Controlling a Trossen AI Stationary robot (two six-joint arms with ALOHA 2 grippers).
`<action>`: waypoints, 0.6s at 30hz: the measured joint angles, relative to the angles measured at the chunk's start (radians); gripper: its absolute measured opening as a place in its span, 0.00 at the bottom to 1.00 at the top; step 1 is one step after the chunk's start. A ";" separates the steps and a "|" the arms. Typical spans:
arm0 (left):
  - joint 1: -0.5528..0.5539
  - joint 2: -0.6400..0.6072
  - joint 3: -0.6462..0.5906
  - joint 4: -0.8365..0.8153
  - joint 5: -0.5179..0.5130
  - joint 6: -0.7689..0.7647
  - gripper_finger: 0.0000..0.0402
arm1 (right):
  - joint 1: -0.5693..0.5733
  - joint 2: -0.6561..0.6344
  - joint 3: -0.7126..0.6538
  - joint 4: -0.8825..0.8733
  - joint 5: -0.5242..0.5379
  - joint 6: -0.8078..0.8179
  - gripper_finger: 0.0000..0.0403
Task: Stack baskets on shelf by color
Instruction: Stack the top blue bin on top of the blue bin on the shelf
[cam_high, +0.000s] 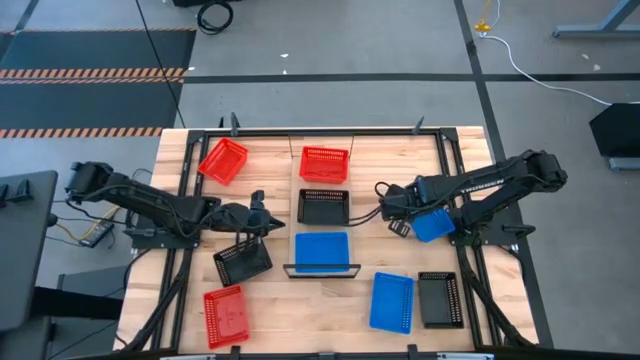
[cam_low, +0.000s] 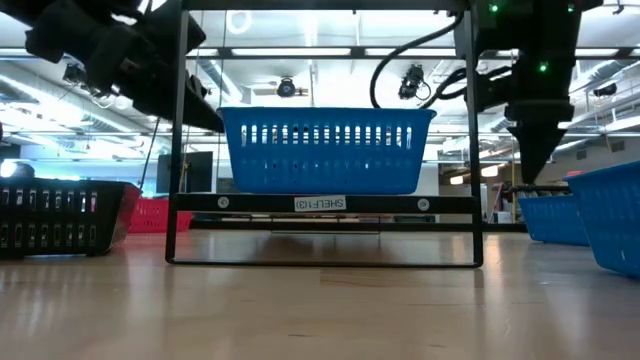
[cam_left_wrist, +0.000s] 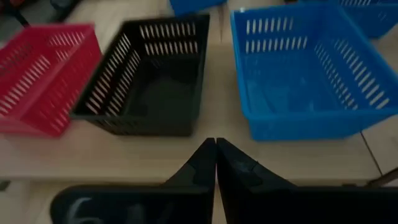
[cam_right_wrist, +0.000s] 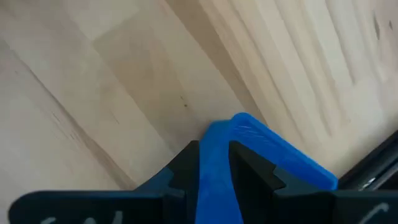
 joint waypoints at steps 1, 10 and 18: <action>0.000 -0.008 0.000 -0.001 -0.001 0.007 0.05 | 0.000 0.000 0.000 0.002 -0.002 0.020 0.23; 0.000 -0.102 0.000 -0.143 -0.136 0.028 0.10 | 0.022 0.000 0.000 -0.005 -0.055 0.159 0.33; 0.000 -0.178 0.000 -0.171 -0.145 0.051 0.16 | 0.042 0.000 -0.004 -0.073 -0.059 0.263 0.45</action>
